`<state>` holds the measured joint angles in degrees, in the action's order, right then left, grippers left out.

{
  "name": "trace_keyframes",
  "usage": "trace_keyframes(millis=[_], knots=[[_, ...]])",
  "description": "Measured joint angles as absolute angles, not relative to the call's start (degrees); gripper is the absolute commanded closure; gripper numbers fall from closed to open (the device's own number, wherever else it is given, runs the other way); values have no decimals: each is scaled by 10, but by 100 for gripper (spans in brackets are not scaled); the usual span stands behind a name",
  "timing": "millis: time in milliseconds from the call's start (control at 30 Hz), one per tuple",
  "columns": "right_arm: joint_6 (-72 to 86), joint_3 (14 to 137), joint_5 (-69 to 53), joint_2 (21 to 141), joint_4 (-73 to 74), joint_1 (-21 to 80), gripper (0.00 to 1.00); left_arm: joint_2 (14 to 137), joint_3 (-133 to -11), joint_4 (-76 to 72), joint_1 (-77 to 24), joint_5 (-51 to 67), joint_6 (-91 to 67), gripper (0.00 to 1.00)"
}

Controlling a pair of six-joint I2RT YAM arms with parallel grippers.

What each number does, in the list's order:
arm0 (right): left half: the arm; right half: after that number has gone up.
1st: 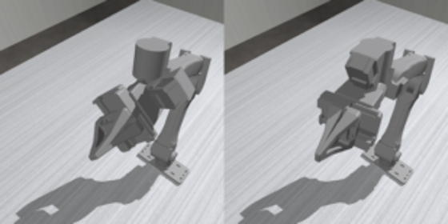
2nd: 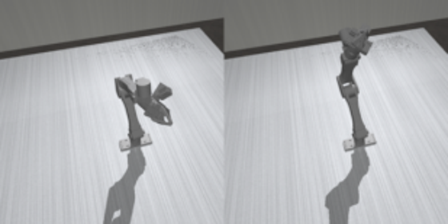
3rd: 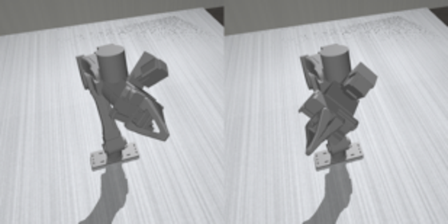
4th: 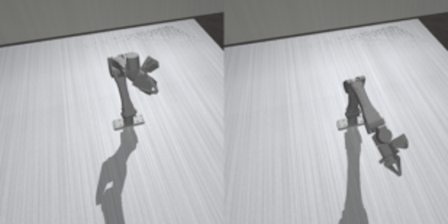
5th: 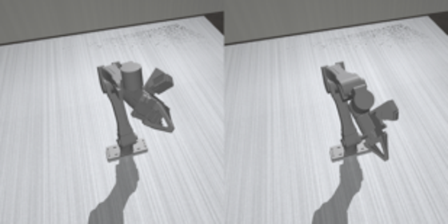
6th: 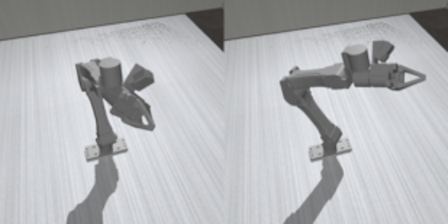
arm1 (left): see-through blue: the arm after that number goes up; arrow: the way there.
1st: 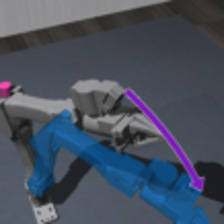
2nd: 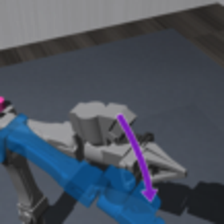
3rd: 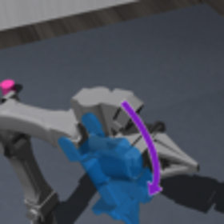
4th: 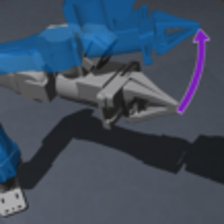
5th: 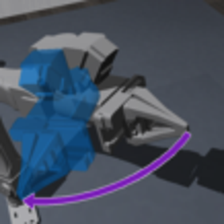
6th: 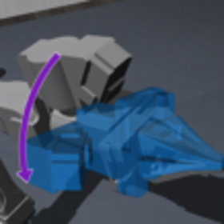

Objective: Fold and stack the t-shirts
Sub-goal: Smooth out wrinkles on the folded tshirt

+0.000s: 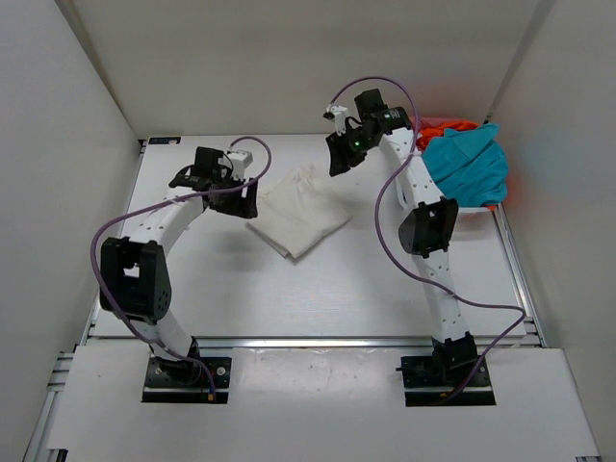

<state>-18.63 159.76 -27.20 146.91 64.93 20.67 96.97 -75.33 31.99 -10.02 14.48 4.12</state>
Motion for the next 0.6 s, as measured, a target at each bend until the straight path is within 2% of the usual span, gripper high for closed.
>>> trace_keyframes(millis=[133,200,267,333,367,400,467,533,600], knots=[[-189,1595,-273,1448,724,211,55,943,-707,342,-128,164,54,17],[-186,1552,-272,1406,734,215,55,943,-697,353,-145,168,63,17],[-192,1435,-272,1316,727,220,55,944,-693,365,-164,167,77,17],[-199,1265,-270,1190,708,231,49,943,-691,366,-185,165,89,17],[-198,1151,-271,1108,668,241,42,943,-689,366,-194,165,93,16],[-196,1025,-276,1016,623,254,39,942,-686,364,-203,166,97,16],[-185,842,-284,853,595,284,39,942,-678,361,-212,169,99,17],[-179,784,-308,778,593,297,42,942,-672,362,-212,169,99,16],[-165,790,-328,792,539,278,45,943,-672,366,-211,169,98,16]])
